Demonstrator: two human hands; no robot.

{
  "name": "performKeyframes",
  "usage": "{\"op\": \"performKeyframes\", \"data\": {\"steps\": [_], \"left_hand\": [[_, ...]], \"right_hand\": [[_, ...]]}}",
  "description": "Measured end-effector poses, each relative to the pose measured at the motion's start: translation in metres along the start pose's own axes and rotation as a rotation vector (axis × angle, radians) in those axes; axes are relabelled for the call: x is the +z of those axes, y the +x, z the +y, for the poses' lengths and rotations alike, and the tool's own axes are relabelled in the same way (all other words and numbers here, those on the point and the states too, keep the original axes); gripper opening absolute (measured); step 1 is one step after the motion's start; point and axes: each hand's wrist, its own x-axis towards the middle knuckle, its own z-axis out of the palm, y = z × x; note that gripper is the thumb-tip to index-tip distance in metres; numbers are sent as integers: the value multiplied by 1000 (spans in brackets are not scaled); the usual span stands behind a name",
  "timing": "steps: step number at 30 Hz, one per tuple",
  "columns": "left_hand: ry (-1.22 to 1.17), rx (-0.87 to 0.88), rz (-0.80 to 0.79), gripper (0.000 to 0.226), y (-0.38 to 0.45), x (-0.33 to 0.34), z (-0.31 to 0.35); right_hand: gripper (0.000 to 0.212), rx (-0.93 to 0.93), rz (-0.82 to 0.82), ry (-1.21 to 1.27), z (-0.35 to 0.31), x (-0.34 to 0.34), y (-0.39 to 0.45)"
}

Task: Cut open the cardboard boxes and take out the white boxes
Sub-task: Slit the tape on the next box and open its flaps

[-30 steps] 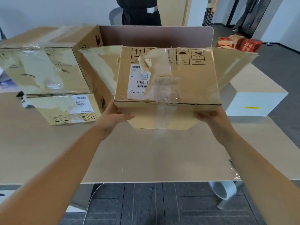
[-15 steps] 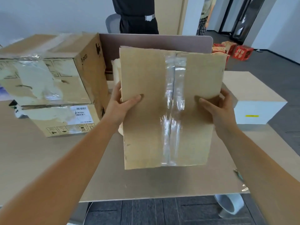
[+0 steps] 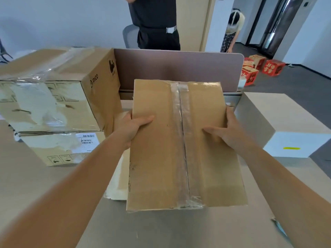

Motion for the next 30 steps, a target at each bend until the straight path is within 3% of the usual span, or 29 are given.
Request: {"op": "performKeyframes", "data": {"steps": [7,14,21,26,28,30], "left_hand": [[176,-19,166,56,58,24,-24],[248,-210,158,80,95,23,-46],[315,-178,215,75,113,26,-54],[941,61,244,79,98,37,-48],[1250,214,150,65,83,50,-41],[1367,373,-7,47,65,66,-36]], "right_hand": [[83,87,59,-17,26,13,57],[71,146,-101,-120,42,29,104],[74,162,-150,-204,46,31,126],[63,4,-157,-479,41,21,109],[53,-71,-147,-559,40,12,95],[46,-100,-118,-630,40,-2,73]]}}
